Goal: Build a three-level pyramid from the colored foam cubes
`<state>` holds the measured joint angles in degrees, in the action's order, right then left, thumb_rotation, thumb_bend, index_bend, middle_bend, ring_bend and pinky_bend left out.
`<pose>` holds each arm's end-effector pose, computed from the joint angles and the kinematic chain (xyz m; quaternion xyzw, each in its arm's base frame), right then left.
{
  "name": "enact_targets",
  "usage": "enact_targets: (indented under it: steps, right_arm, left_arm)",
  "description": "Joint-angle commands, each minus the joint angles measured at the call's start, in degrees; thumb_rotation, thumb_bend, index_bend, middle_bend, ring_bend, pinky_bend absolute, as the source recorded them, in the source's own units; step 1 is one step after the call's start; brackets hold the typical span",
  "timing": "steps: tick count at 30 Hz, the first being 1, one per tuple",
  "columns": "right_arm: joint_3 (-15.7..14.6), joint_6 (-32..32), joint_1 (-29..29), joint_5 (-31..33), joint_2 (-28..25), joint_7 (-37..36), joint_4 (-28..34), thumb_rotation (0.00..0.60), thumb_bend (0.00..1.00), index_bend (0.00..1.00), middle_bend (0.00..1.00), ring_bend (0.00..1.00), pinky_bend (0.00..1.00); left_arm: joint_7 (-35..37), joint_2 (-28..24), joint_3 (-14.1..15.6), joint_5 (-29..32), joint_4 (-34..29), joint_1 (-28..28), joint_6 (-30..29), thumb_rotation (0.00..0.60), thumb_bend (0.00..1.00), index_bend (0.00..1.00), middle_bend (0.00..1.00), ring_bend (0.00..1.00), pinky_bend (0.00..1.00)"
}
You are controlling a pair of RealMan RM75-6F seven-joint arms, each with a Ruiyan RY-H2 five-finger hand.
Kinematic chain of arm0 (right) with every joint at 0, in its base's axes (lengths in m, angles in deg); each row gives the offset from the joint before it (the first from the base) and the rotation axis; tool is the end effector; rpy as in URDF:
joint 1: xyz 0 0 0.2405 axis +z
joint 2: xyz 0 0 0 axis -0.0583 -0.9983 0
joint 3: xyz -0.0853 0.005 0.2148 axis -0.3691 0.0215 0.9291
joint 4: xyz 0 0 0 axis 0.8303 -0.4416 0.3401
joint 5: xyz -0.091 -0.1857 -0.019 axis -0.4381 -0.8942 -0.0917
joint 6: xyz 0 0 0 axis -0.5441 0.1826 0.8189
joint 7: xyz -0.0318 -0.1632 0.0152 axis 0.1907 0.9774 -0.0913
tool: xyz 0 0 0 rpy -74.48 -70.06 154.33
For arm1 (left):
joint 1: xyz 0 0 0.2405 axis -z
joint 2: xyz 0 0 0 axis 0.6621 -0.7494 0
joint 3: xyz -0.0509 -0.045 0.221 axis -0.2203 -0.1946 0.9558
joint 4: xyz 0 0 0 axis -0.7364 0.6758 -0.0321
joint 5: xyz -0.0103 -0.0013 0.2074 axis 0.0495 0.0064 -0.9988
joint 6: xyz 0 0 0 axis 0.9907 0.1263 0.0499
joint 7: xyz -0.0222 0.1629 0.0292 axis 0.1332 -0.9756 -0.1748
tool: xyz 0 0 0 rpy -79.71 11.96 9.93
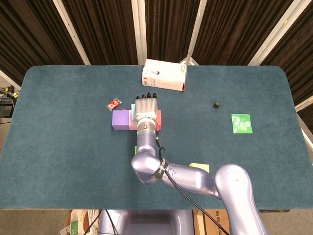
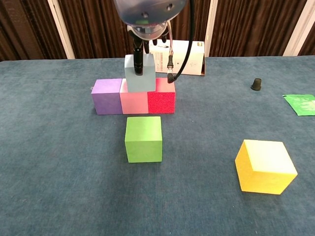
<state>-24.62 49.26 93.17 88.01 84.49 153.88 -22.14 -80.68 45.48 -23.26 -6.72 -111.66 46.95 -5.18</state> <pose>0.0949 -0.4212 -0.0444 0.6957 -0.4503 0.2058 0.5204 -0.3252 0.2324 0.2165 -0.3839 -0.4304 -0.3659 0.7304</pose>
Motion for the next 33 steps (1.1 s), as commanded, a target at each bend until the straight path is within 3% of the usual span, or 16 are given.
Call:
enact_targets:
  steps: [1, 12, 33]
  right_arm:
    - [0.1, -0.1, 0.0, 0.2, 0.0, 0.1, 0.2, 0.600, 0.32, 0.15, 0.15, 0.00, 0.00]
    - [0.6, -0.5, 0.3, 0.8, 0.1, 0.0, 1.6, 0.600, 0.32, 0.15, 0.14, 0.00, 0.00]
    - [-0.4, -2.9, 0.6, -2.7, 2.3, -3.4, -2.8, 0.600, 0.32, 0.15, 0.14, 0.00, 0.00]
  left_arm:
    - [0.1, 0.0, -0.1, 0.1, 0.0, 0.0, 0.0, 0.600, 0.30, 0.07, 0.00, 0.00, 0.00]
    - [0.3, 0.0, -0.3, 0.5, -0.2, -0.1, -0.1, 0.600, 0.30, 0.07, 0.00, 0.00, 0.00]
    - [0.2, 0.4, -0.8, 1.2, 0.0, -0.1, -0.6, 0.600, 0.30, 0.08, 0.00, 0.00, 0.00]
